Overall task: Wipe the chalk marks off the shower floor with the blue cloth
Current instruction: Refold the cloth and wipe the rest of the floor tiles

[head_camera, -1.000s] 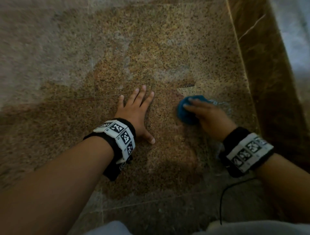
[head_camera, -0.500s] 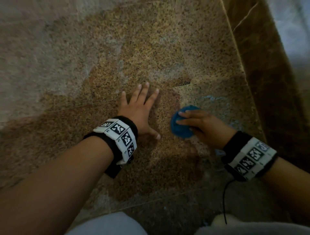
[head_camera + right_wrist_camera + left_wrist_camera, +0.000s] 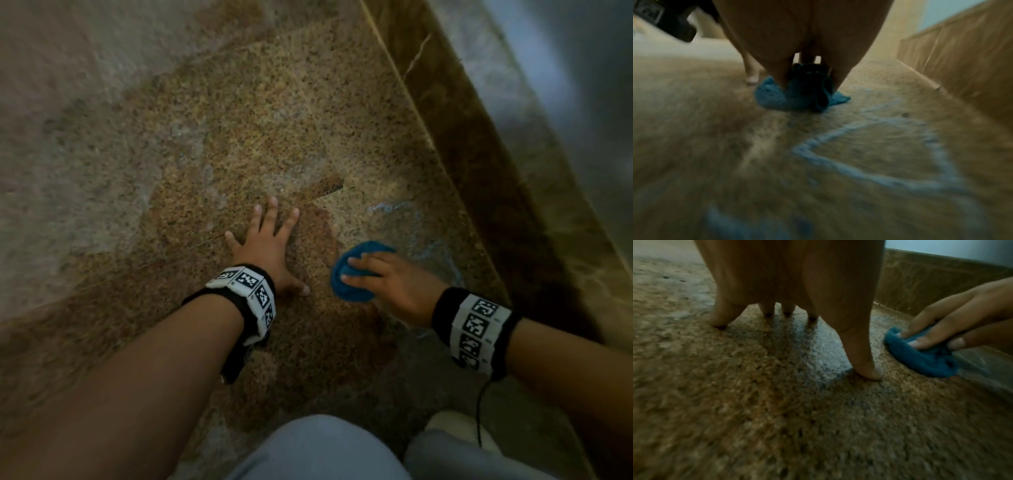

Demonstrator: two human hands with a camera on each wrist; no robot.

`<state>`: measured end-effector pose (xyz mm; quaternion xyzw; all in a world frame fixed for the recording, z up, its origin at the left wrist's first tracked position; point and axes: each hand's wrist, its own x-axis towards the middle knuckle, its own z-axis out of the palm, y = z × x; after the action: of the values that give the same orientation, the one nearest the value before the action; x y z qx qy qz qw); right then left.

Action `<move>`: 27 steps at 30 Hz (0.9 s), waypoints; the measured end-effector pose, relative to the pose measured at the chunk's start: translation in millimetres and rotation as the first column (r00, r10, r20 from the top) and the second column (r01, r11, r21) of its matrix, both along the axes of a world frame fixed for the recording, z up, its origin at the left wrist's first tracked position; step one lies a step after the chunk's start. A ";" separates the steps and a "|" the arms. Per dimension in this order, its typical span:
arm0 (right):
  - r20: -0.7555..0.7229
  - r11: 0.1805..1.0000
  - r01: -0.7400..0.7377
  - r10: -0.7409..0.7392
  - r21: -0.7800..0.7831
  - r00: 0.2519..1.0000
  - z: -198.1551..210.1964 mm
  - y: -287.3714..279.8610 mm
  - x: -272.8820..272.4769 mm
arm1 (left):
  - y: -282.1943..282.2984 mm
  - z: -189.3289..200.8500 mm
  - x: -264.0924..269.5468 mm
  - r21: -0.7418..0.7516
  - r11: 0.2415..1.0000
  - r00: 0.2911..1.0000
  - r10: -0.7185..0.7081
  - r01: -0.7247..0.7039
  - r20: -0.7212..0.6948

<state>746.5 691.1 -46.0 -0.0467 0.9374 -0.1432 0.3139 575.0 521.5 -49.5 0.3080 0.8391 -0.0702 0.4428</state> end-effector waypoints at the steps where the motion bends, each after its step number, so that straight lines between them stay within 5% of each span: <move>1: 0.040 1.000 -0.023 0.022 0.013 0.999 3.1 3.6 4.3 | 0.1 0.4 -0.1 -0.004 1.000 1.000 -0.001 0.000 -0.002; 6: 0.140 0.996 0.036 -0.048 0.086 0.989 7.3 6.4 21.8 | 2.1 3.7 -1.1 -0.013 1.000 1.000 0.003 -0.003 0.006; 12: -0.096 0.997 -0.033 0.040 0.075 0.995 -16.5 3.3 33.5 | -1.6 -6.8 -0.4 -0.004 1.000 1.000 0.008 -0.008 -0.010; 18: -0.171 0.984 0.174 -0.166 0.035 0.971 -9.2 26.2 40.2 | -1.4 -6.8 -2.0 -0.015 1.000 0.999 0.004 -0.005 -0.037; 22: -0.201 0.974 -0.225 0.222 0.008 0.954 -22.9 -2.9 59.6 | -1.5 -5.6 -2.0 -0.026 1.000 1.000 -0.005 0.004 -0.028; 24: -0.236 0.989 -0.149 0.145 -0.001 0.961 -19.1 3.7 45.3 | -1.3 -5.9 -1.6 -0.019 1.000 1.000 -0.001 0.000 -0.031; 27: -0.153 0.978 0.191 -0.178 0.082 0.972 -11.5 11.1 34.0 | -2.1 -5.2 -1.4 -0.010 1.000 0.999 -0.002 0.001 -0.052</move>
<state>780.5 702.2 -57.5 0.0455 0.9638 -0.1229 0.2321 573.6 519.4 -54.7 0.3045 0.8497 -0.0828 0.4224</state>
